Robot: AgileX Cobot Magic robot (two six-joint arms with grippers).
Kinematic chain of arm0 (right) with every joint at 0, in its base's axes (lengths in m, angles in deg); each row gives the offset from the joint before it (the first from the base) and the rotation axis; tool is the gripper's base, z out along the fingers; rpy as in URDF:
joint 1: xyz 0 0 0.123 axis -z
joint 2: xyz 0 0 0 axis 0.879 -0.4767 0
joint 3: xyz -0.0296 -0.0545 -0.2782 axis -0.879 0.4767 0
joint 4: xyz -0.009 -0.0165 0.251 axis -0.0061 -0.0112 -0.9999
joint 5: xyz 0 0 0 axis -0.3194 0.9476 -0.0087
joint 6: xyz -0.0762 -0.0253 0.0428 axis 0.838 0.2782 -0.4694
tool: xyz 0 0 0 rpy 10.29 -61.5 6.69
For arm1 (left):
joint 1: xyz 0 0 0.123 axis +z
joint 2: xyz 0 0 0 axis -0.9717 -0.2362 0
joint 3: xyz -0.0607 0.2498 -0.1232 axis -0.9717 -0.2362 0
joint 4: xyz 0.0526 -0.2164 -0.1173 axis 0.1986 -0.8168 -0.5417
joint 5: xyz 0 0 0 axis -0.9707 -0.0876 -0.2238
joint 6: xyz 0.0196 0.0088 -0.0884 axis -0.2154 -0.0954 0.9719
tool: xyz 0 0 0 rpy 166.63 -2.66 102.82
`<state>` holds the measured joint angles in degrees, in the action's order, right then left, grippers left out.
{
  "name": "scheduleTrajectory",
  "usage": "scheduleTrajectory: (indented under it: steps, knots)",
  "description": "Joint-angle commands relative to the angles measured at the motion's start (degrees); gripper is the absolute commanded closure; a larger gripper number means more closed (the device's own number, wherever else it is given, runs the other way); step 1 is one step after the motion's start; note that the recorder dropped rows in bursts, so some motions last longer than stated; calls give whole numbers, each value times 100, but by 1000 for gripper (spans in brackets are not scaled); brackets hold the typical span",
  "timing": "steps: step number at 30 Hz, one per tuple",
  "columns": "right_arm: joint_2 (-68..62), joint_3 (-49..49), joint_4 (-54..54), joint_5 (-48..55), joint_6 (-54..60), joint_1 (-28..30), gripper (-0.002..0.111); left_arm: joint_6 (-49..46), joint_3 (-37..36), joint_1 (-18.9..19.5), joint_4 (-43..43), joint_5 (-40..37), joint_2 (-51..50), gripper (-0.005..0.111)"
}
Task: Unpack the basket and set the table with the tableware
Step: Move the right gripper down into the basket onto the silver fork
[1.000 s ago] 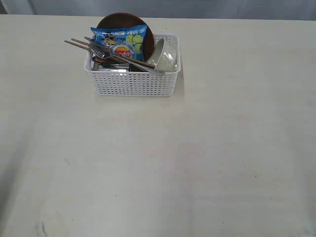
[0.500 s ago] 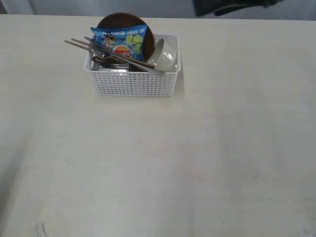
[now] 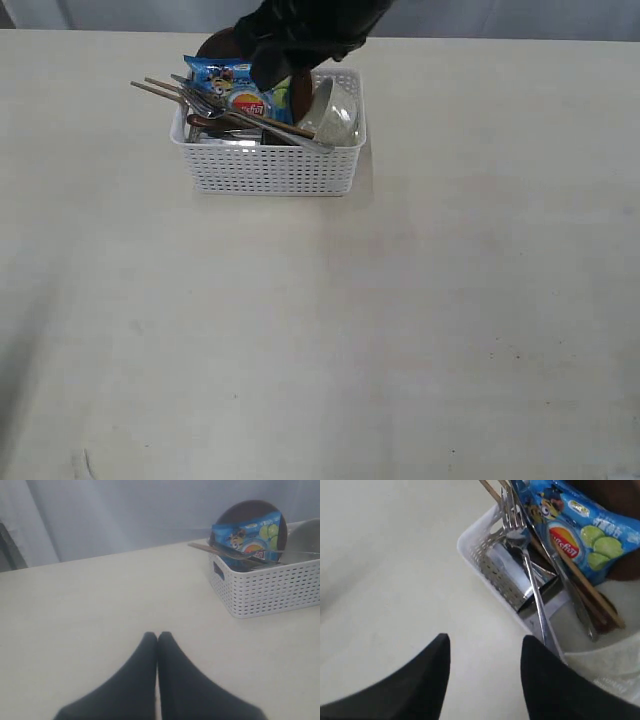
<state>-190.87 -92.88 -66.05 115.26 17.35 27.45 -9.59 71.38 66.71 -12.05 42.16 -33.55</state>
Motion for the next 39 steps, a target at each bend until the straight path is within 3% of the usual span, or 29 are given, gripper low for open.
scheduleTrajectory:
  steps: [1, 12, 27, 29, 35, 39]
  knots:
    - [-674, -648, 407, 52, -140, -161, 64, -9, -20, -38, -66, 9, 16, 107]
    - [-1948, -1750, 849, 262, -228, -279, 64, -9, -20, -38, -66, 9, 16, 107]
    - [-2338, -1785, 988, 151, -221, -279, 65, -9, -20, -38, -66, 9, 16, 107]
    - [-2338, -1785, 998, 140, -221, -279, 71, -9, -20, -38, -66, 9, 16, 107]
    - [-2327, -1785, 1034, 174, -158, -279, 108, -9, -20, -38, -66, 9, 16, 107]
    - [-2253, -1785, 1044, 174, -160, -279, 109, -9, -20, -38, -66, 9, 16, 107]
